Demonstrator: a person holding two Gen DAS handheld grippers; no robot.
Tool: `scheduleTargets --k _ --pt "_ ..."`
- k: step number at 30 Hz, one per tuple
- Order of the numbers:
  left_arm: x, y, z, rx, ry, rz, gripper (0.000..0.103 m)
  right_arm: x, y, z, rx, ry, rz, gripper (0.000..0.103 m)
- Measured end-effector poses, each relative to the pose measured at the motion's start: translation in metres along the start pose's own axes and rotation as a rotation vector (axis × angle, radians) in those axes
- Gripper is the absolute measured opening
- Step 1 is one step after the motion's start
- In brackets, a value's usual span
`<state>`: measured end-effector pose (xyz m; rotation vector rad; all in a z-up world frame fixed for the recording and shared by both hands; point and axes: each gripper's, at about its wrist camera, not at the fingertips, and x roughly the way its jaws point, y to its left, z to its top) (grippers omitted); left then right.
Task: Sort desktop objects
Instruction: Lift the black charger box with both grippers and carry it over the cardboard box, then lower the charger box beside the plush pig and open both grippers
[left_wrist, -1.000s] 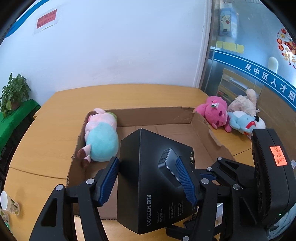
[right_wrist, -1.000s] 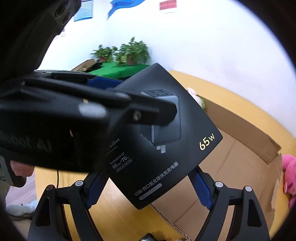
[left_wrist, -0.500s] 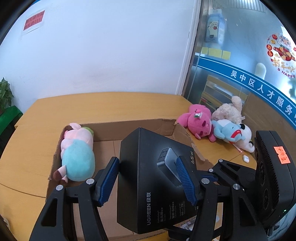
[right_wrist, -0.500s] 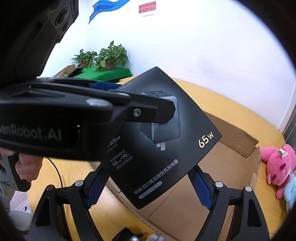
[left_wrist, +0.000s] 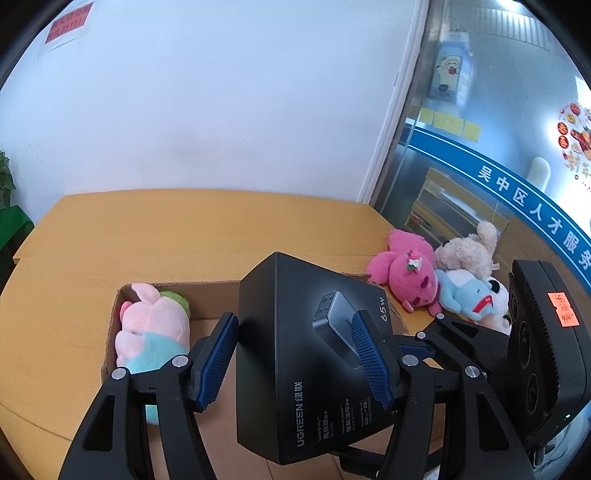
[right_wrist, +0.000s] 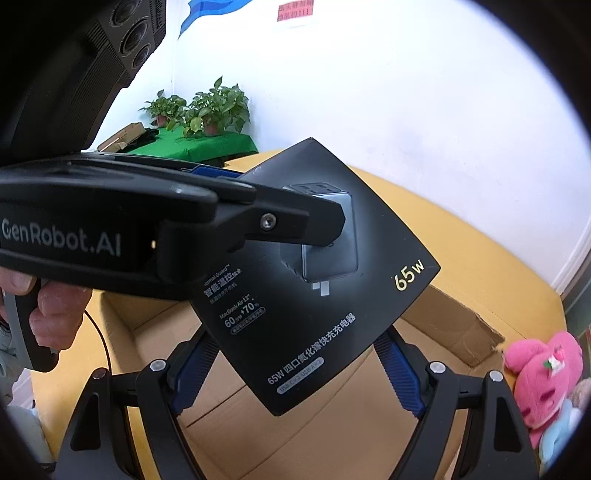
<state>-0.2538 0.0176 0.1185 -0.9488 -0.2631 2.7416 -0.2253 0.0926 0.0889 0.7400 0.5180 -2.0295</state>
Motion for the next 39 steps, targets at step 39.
scheduleTargets --k 39 --pt "0.065 0.078 -0.024 -0.037 0.195 0.256 0.055 0.192 -0.068 -0.021 0.11 0.193 0.124 0.053"
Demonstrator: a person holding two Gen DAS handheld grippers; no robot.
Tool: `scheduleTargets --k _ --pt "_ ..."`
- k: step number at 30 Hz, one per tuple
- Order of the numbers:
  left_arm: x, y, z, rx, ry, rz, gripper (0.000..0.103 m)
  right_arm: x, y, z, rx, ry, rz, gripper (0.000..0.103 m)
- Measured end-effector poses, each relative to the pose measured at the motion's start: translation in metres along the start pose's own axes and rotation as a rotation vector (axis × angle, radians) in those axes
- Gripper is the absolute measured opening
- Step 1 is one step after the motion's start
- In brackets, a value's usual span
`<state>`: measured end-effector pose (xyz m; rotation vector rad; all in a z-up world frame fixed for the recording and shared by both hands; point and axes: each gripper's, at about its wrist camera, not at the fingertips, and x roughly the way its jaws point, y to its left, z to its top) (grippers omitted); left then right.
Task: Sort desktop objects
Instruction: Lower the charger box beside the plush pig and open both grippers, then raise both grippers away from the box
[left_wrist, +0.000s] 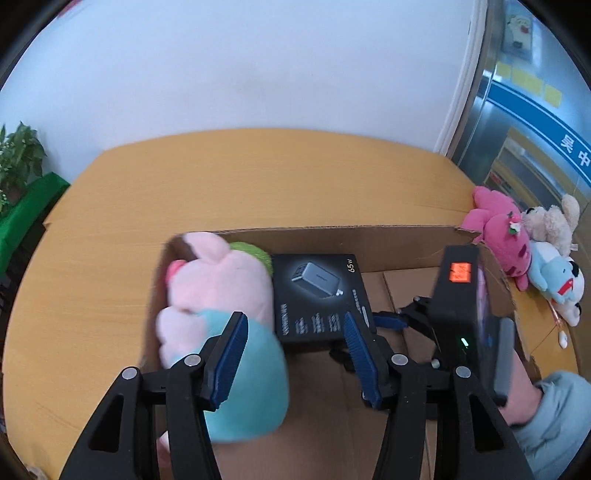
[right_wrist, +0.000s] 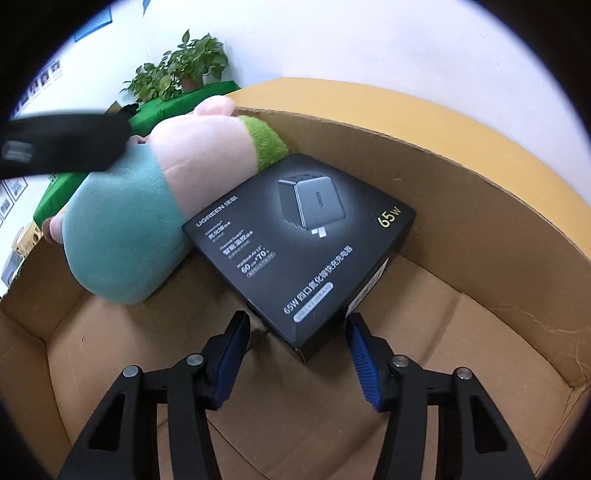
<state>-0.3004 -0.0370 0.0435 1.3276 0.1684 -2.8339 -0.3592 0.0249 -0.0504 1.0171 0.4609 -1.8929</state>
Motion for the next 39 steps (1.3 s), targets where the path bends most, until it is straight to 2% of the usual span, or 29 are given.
scheduleTargets --k 3,5,7,8,13,15,20,23,24,29,33,37,39 --pt "-0.037 0.007 -0.017 -0.003 -0.055 0.014 0.057 -0.001 0.002 0.002 -0.001 0.003 -0.011 0.054" --pt "-0.057 0.008 -0.028 -0.007 -0.089 0.029 0.063 -0.002 0.0 0.002 0.007 0.018 0.002 0.054" --pt "-0.075 0.007 -0.038 -0.017 -0.127 0.054 0.071 -0.007 -0.002 0.004 0.023 0.034 -0.015 0.062" --pt "-0.084 0.008 -0.042 -0.023 -0.142 0.065 0.072 -0.012 -0.003 0.005 0.031 0.04 -0.031 0.068" --pt "-0.121 0.012 -0.072 -0.057 -0.222 0.123 0.088 -0.051 0.005 0.002 0.03 0.054 -0.128 0.076" --pt "-0.133 0.016 -0.083 -0.082 -0.251 0.14 0.089 -0.077 0.015 -0.002 0.032 0.016 -0.13 0.08" --pt "-0.164 0.028 -0.111 -0.152 -0.297 0.165 0.091 -0.131 0.046 -0.018 0.069 -0.078 -0.109 0.081" --pt "-0.188 0.031 -0.13 -0.141 -0.337 0.208 0.096 -0.142 0.07 -0.023 0.082 -0.118 -0.133 0.082" --pt "-0.195 0.031 -0.137 -0.133 -0.352 0.23 0.098 -0.149 0.072 -0.036 0.094 -0.131 -0.15 0.082" --pt "-0.232 0.037 -0.17 -0.148 -0.39 0.311 0.102 -0.156 0.084 -0.052 0.181 -0.13 -0.164 0.082" --pt "-0.249 0.039 -0.19 -0.201 -0.394 0.321 0.102 -0.163 0.094 -0.066 0.219 -0.134 -0.207 0.082" --pt "-0.254 0.03 -0.2 -0.184 -0.381 0.326 0.102 -0.168 0.099 -0.075 0.23 -0.15 -0.24 0.082" --pt "-0.259 0.025 -0.204 -0.175 -0.382 0.293 0.102 -0.169 0.1 -0.078 0.226 -0.142 -0.264 0.079"
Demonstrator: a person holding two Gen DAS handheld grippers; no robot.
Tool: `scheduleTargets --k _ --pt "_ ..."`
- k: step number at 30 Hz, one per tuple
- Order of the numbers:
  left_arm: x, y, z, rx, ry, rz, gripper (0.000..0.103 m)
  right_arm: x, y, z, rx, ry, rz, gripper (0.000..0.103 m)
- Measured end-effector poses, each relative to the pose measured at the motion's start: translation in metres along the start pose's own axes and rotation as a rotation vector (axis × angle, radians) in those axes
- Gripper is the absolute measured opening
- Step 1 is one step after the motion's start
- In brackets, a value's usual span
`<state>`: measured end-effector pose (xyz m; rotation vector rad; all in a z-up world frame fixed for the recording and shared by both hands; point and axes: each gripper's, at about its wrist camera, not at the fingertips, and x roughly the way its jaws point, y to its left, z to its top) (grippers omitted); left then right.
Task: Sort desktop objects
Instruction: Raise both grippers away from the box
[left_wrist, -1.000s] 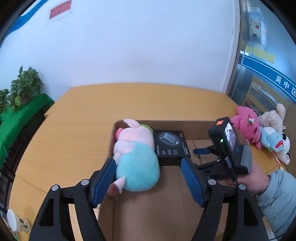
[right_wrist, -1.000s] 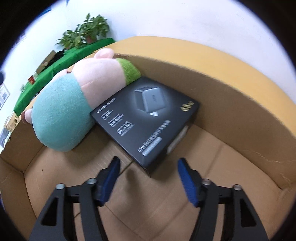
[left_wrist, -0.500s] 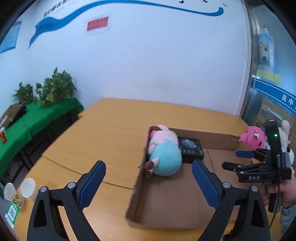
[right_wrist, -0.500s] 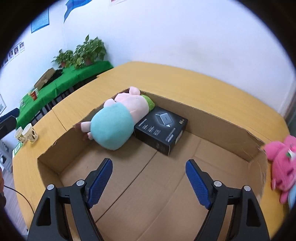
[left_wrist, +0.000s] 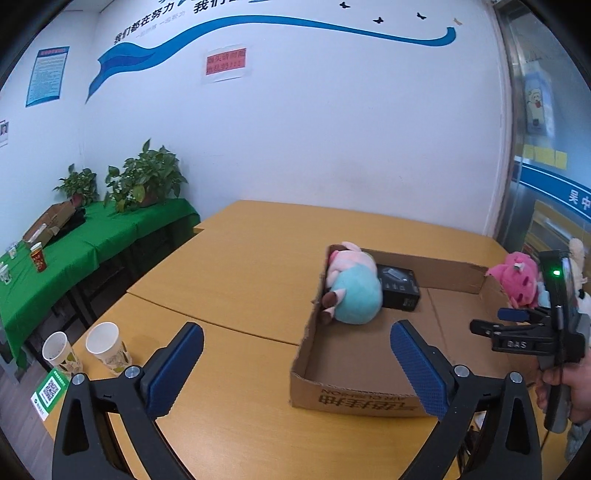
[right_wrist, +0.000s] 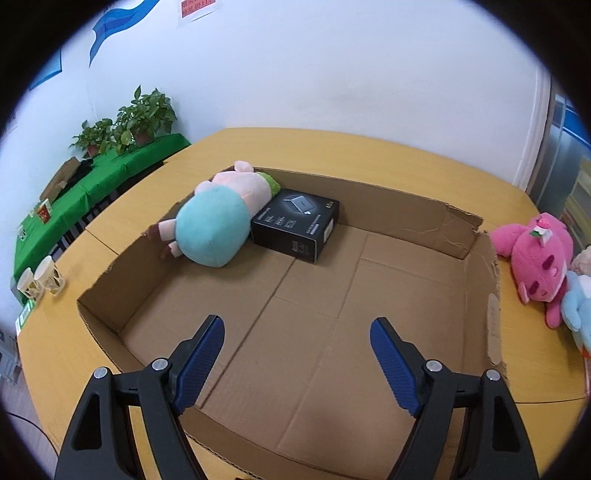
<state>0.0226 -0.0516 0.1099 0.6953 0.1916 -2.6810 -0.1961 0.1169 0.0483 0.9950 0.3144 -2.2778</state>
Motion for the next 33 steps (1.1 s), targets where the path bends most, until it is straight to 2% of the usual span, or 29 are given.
scheduleTargets --k 2,3,4,5,6,7,8,9,12,13,14,15,16,17,20,24,30,33 --pt "-0.003 -0.004 -0.002 0.003 -0.001 -0.025 0.102 -0.003 -0.001 -0.001 0.0 -0.006 -0.016 0.074" --pt "-0.004 -0.006 -0.003 0.007 -0.001 -0.03 0.101 -0.004 -0.002 -0.001 -0.002 -0.009 -0.027 0.066" --pt "-0.005 -0.008 -0.003 0.011 0.001 -0.029 0.092 -0.005 -0.002 -0.001 -0.004 -0.015 -0.031 0.061" --pt "-0.005 -0.01 -0.004 0.013 0.007 -0.032 0.083 -0.006 -0.002 -0.001 -0.007 -0.018 -0.033 0.049" --pt "-0.003 -0.011 -0.004 0.013 0.023 -0.042 0.06 -0.007 -0.001 -0.001 -0.011 -0.016 -0.035 0.035" --pt "0.0 -0.012 -0.004 0.011 0.05 -0.055 0.032 -0.007 0.0 -0.002 -0.012 -0.012 -0.035 0.024" --pt "0.004 -0.013 -0.004 0.01 0.074 -0.058 0.017 -0.007 0.0 -0.003 -0.011 -0.006 -0.034 0.006" --pt "0.008 -0.014 -0.006 0.012 0.095 -0.054 0.005 -0.007 0.001 -0.004 -0.009 0.004 -0.041 0.006" --pt "0.011 -0.017 -0.008 0.0 0.096 -0.082 0.007 -0.004 0.0 -0.007 -0.023 0.021 -0.064 0.006" --pt "0.011 -0.018 -0.008 -0.006 0.088 -0.083 0.015 -0.004 -0.001 -0.007 -0.019 0.027 -0.057 0.006" --pt "0.012 -0.019 -0.008 -0.011 0.084 -0.074 0.027 -0.003 -0.003 -0.007 -0.01 0.031 -0.042 0.012" --pt "0.013 -0.02 -0.008 -0.017 0.082 -0.066 0.066 -0.003 -0.006 -0.008 0.007 0.034 -0.021 0.035" --pt "0.013 -0.019 -0.007 -0.036 0.071 -0.063 0.094 -0.002 -0.008 -0.008 0.023 0.041 -0.006 0.053" --pt "0.011 -0.018 -0.007 -0.062 0.046 -0.07 0.096 -0.001 -0.009 -0.009 0.03 0.049 0.002 0.084" --pt "0.01 -0.017 -0.004 -0.089 0.04 -0.098 0.096 -0.002 -0.007 -0.011 0.008 0.023 -0.001 0.085" --pt "0.018 -0.024 -0.002 -0.07 0.05 -0.08 0.096 0.002 -0.009 -0.012 0.004 0.037 0.015 0.085" --pt "0.036 -0.042 -0.001 -0.027 0.073 -0.101 0.096 -0.002 -0.021 -0.014 0.016 0.03 0.007 0.085" --pt "0.044 -0.053 0.003 0.011 0.083 -0.118 0.096 -0.018 -0.029 -0.013 0.046 -0.022 0.016 0.085"
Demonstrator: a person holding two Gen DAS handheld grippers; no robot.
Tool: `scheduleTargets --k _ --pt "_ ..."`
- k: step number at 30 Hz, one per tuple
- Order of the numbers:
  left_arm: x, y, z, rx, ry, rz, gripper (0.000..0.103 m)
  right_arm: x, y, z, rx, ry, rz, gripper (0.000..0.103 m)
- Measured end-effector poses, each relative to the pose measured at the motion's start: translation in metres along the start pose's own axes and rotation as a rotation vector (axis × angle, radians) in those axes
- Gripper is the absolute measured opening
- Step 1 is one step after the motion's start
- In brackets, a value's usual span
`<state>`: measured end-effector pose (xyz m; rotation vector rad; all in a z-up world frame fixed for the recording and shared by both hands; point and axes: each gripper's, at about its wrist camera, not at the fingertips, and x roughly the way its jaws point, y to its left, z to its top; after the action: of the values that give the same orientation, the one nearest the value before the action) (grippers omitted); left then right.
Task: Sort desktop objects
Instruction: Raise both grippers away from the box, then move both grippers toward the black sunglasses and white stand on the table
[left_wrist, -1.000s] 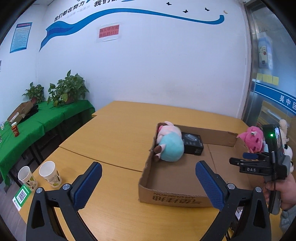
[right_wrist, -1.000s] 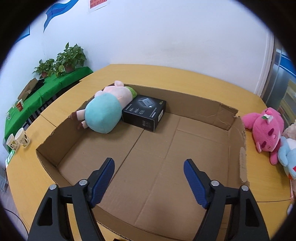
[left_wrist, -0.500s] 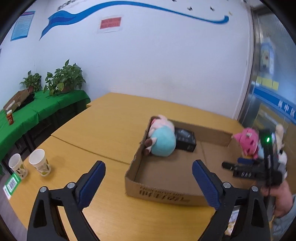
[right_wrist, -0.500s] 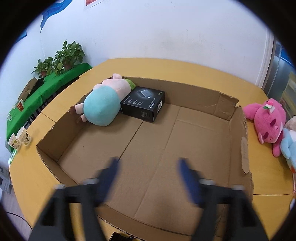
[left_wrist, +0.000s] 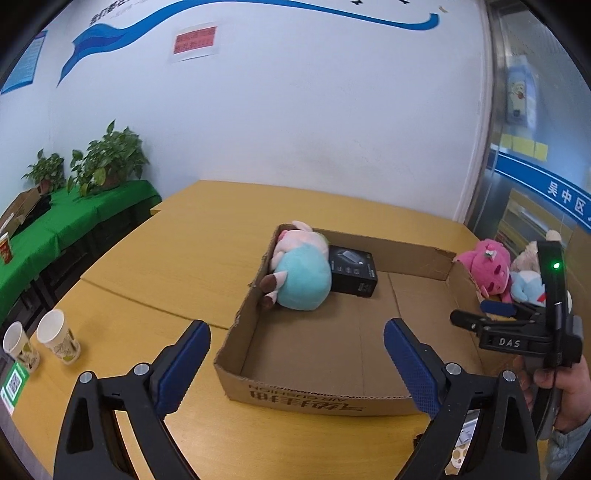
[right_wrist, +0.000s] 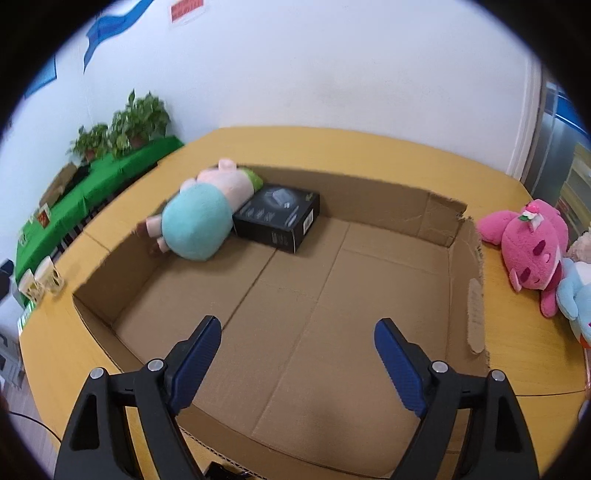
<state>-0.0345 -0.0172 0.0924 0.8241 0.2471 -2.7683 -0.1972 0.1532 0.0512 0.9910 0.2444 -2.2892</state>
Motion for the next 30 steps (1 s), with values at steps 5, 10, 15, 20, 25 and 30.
scheduleTargets --k 5,10,15,20,25,30 --pt "0.012 -0.009 0.007 0.019 0.028 -0.017 0.096 -0.02 0.005 -0.004 -0.01 -0.036 -0.008 0.085" --pt "0.024 -0.024 0.013 0.088 0.03 -0.044 0.096 -0.031 0.018 -0.013 -0.026 -0.019 -0.025 0.085" --pt "0.029 -0.031 0.021 0.104 0.022 -0.098 0.096 -0.045 0.03 -0.017 -0.037 -0.037 -0.051 0.085" --pt "0.034 -0.037 0.02 0.129 0.035 -0.143 0.096 -0.057 0.035 -0.02 -0.008 -0.057 -0.07 0.085" --pt "0.038 -0.035 0.019 0.134 0.05 -0.167 0.096 -0.062 0.043 -0.025 0.01 -0.068 -0.084 0.085" --pt "0.039 -0.034 0.019 0.141 0.058 -0.193 0.096 -0.067 0.052 -0.03 0.019 -0.082 -0.087 0.085"
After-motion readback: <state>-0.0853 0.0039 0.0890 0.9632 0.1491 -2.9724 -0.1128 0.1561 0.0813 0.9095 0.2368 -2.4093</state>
